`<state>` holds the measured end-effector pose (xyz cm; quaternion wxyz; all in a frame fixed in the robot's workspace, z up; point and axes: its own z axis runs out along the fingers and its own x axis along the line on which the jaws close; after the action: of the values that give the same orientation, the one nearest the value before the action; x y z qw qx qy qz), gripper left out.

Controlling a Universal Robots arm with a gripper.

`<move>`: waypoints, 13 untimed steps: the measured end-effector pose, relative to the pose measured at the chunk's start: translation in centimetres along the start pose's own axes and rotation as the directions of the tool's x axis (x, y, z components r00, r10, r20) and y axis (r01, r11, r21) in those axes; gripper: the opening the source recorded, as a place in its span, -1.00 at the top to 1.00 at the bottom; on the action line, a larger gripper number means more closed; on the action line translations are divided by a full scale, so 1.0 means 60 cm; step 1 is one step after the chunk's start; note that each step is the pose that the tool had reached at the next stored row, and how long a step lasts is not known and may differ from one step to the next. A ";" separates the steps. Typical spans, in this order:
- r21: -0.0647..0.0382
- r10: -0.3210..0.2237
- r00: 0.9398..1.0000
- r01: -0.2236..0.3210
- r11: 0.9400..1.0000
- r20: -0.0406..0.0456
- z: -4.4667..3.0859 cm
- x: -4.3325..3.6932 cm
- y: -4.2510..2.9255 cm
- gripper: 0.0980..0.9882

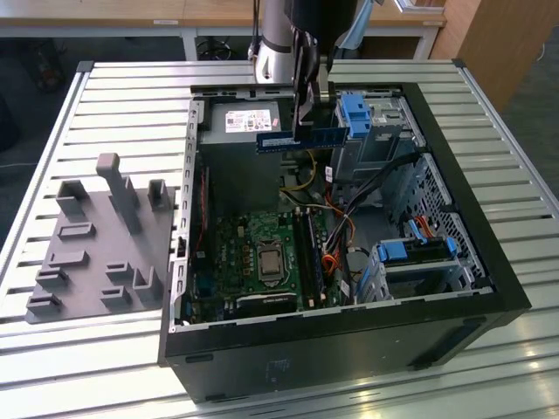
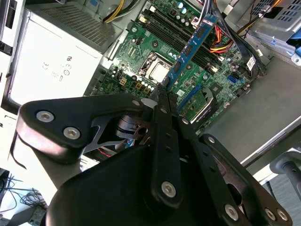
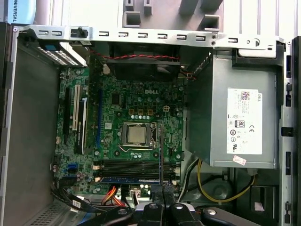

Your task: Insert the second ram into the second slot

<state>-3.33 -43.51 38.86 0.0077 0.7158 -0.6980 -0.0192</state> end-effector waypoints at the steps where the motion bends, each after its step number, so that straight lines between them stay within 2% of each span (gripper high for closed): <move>1: 0.000 0.001 1.000 -0.001 1.000 0.000 0.000 0.000 0.000 0.95; 13: 0.000 0.028 1.000 -0.028 1.000 0.001 0.000 0.000 0.000 0.95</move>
<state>-3.33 -43.51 38.85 0.0074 0.7061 -0.7079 -0.0193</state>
